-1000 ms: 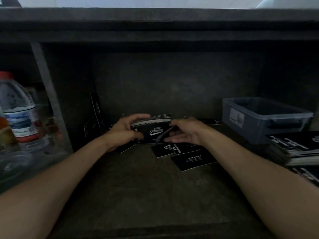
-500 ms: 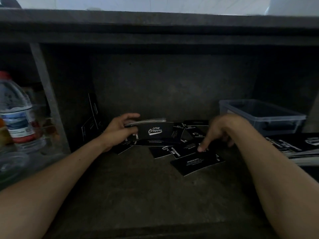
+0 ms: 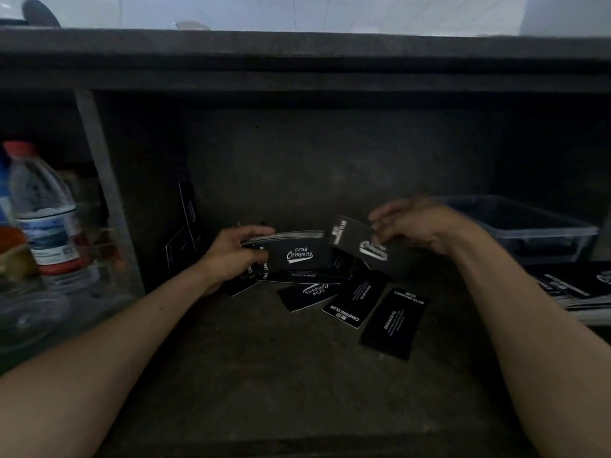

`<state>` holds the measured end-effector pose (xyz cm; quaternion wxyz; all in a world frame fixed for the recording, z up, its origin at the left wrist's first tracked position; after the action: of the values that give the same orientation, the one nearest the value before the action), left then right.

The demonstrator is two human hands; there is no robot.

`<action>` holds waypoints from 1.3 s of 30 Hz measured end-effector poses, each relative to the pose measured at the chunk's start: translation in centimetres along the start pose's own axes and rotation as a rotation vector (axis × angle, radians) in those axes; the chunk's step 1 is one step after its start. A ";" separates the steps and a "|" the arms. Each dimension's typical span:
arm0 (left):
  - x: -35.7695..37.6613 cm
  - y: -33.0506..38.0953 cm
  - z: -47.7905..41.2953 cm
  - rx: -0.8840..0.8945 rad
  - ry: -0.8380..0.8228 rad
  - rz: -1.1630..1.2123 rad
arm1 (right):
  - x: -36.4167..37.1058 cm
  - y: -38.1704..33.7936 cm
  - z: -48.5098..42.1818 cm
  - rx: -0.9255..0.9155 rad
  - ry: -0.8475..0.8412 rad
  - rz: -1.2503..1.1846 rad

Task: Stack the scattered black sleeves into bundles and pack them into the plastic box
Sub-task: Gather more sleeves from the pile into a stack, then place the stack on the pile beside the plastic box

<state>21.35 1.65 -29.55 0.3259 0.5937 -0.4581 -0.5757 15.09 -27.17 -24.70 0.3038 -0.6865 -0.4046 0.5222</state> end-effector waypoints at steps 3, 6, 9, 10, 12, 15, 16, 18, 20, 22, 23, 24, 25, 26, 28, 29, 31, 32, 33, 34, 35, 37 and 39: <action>0.4 -0.2 0.0 -0.022 -0.032 0.023 | 2.9 -2.4 -0.6 -0.233 0.037 -0.119; 0.9 0.2 0.5 -0.017 -0.069 0.000 | 6.8 -1.5 -1.7 -0.351 0.093 -0.073; 1.2 0.5 1.0 -0.005 -0.066 -0.041 | 7.2 -0.9 -2.3 -0.353 0.259 0.253; 1.4 0.7 1.1 0.002 -0.061 -0.056 | 7.3 -0.8 -2.1 -0.304 0.278 0.289; 2.2 1.2 1.5 0.020 -0.051 -0.084 | 9.7 -0.4 -2.0 -0.224 0.155 0.252; 3.0 2.4 2.1 0.024 0.017 -0.090 | 13.4 -0.4 -1.3 -0.152 -0.037 0.302; 2.9 3.1 2.3 0.022 0.044 -0.076 | 12.9 -1.0 -1.0 -0.166 0.006 0.309; 2.3 4.8 2.8 0.046 0.083 0.011 | 10.4 -3.3 0.2 -0.258 0.149 0.327; 2.0 5.7 3.4 0.051 0.065 0.102 | 8.0 -4.6 1.8 -0.354 0.250 0.349; 3.2 5.1 4.7 0.038 -0.020 0.031 | 7.4 -4.3 3.8 -0.393 0.227 0.430; 4.2 4.5 5.5 0.038 -0.068 -0.065 | 8.0 -3.1 4.5 -0.374 0.147 0.483; 5.1 3.7 6.3 0.032 -0.100 -0.154 | 8.8 -1.6 5.2 -0.333 0.051 0.522; 5.6 3.4 7.0 0.029 -0.111 -0.213 | 9.3 -0.4 5.6 -0.297 -0.019 0.535; 5.9 3.5 7.4 0.029 -0.110 -0.235 | 9.2 0.1 6.0 -0.274 -0.044 0.523; 6.0 4.9 8.3 0.024 -0.094 -0.193 | 7.6 -0.8 6.8 -0.277 0.019 0.439; 6.0 6.0 8.8 0.034 -0.072 -0.161 | 6.3 -1.7 7.6 -0.291 0.076 0.405; 6.3 9.1 10.2 0.064 -0.040 -0.094 | 2.5 -4.0 10.0 -0.352 0.193 0.357; 7.0 10.6 11.2 0.072 -0.046 -0.052 | 0.3 -4.9 11.7 -0.372 0.246 0.325; 8.1 12.1 12.2 0.074 -0.072 -0.002 | -2.2 -5.6 13.4 -0.374 0.298 0.287; 9.6 13.2 13.0 0.059 -0.122 0.044 | -4.9 -6.0 15.3 -0.358 0.342 0.252; 11.7 14.1 13.9 0.017 -0.202 0.084 | -7.6 -5.7 17.1 -0.301 0.384 0.232; 16.5 15.2 15.7 -0.082 -0.403 0.168 | -12.7 -3.7 20.8 -0.120 0.450 0.181; 21.0 15.9 16.9 -0.160 -0.545 0.196 | -16.4 -0.9 24.2 0.050 0.509 0.093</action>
<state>0.29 -21.10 -25.18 0.2906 0.3425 -0.5373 -0.7139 -10.51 -41.16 -22.70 0.3884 -0.8060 -0.2700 0.3558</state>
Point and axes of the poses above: each hand's wrist, its own z-axis away from the middle knuckle, its own x-axis out of the palm, y = z × x, the point moved 10 cm from there along -z, towards the middle knuckle, and after that the axes turned 12 degrees about -x, right-handed, at the moved point
